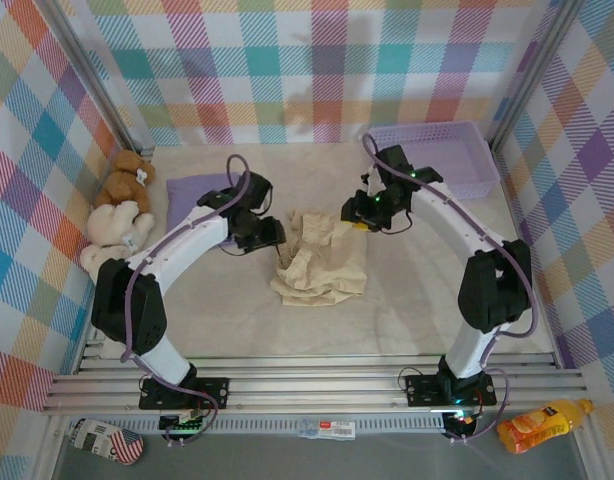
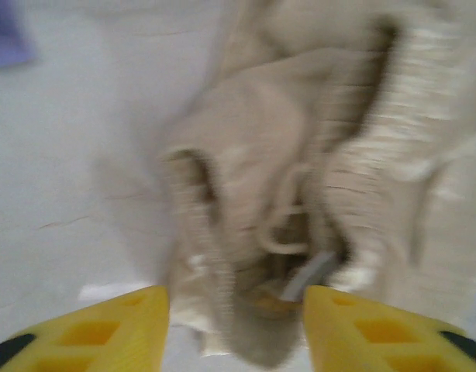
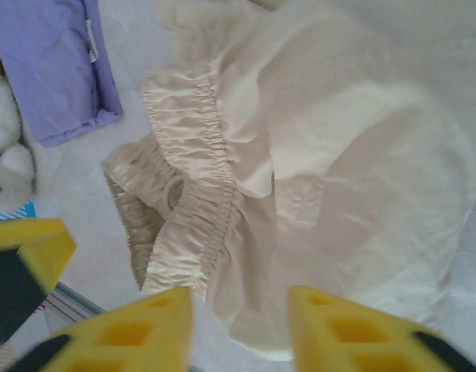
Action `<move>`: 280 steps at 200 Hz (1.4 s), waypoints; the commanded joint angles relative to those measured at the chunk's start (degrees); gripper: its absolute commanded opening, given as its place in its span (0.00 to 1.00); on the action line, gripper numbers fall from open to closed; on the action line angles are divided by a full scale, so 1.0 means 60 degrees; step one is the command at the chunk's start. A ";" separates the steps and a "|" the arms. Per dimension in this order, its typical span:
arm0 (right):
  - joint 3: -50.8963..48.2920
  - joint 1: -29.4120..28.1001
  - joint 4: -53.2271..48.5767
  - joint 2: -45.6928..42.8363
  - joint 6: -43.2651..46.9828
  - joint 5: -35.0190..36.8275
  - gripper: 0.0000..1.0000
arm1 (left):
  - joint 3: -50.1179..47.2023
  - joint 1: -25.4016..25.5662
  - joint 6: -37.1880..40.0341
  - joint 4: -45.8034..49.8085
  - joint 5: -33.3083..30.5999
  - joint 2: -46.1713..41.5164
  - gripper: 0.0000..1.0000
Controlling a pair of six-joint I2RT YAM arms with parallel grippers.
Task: Fold and stack the mixed laundry pile
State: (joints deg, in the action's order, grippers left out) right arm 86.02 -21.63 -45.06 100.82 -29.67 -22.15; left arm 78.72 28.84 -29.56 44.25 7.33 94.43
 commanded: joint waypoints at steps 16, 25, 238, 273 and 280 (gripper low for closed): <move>-0.0723 -0.0064 0.1362 0.0679 -0.0663 -0.0595 0.24 | 0.1652 0.1173 0.0006 -0.1259 0.1508 0.1721 0.38; -0.0895 -0.0054 0.1695 0.0854 -0.0783 -0.0637 0.23 | 0.1943 0.1373 0.0114 -0.1171 0.1601 0.2230 0.36; -0.1055 0.0419 0.0840 0.0313 -0.0145 -0.0376 0.27 | 0.7045 0.0466 0.3528 0.2052 0.0394 0.5373 0.70; -0.0200 0.0738 0.1006 0.1379 0.0381 0.0879 0.22 | 0.3886 0.0558 0.2057 0.0069 0.2171 0.3585 0.64; -0.0020 0.0755 0.0981 0.1692 0.0454 0.0956 0.20 | 0.3279 0.0619 0.1727 -0.0432 0.2439 0.3425 0.58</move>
State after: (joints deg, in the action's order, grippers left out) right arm 82.70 -16.88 -37.10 104.90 -30.68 -22.02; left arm 108.40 32.05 -12.95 48.56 13.76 120.62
